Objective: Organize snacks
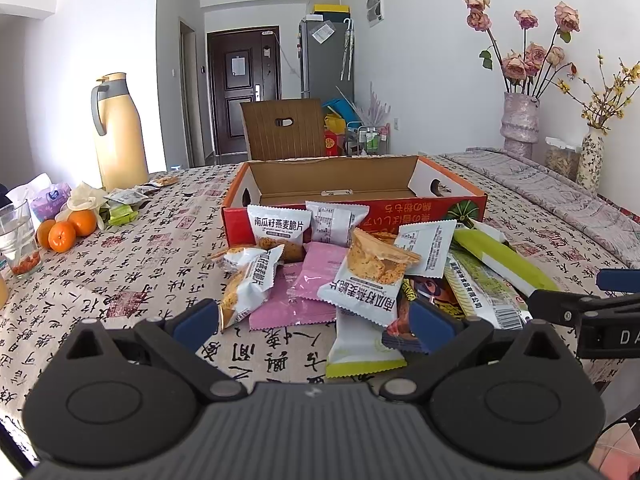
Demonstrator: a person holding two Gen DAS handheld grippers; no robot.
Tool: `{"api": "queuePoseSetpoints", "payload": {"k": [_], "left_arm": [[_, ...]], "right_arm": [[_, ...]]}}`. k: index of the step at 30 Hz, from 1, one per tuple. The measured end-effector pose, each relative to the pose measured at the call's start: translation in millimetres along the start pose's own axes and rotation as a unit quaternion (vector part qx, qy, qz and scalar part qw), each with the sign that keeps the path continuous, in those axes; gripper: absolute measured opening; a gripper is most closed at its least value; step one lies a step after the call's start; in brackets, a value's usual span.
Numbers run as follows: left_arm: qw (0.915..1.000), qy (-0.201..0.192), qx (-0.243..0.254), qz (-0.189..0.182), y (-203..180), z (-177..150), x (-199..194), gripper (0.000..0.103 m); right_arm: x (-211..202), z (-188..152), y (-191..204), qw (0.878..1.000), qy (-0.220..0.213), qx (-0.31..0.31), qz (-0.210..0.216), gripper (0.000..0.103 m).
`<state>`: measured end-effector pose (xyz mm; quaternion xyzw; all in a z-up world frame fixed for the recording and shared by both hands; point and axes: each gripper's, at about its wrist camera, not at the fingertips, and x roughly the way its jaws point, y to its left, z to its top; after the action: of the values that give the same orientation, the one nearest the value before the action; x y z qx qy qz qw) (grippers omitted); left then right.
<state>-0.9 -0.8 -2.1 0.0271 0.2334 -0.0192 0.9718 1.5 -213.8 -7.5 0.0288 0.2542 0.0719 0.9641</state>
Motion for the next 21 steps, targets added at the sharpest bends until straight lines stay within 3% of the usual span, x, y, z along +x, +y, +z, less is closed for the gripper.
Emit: {"api": "queuePoseSetpoints", "payload": {"k": [21], "left_arm": [[1.0,-0.001,-0.001,-0.002,-1.1,-0.4,-0.1,0.103]], "right_arm": [[0.8,-0.7,0.3,1.0,0.002,0.001,0.0,0.103]]}}
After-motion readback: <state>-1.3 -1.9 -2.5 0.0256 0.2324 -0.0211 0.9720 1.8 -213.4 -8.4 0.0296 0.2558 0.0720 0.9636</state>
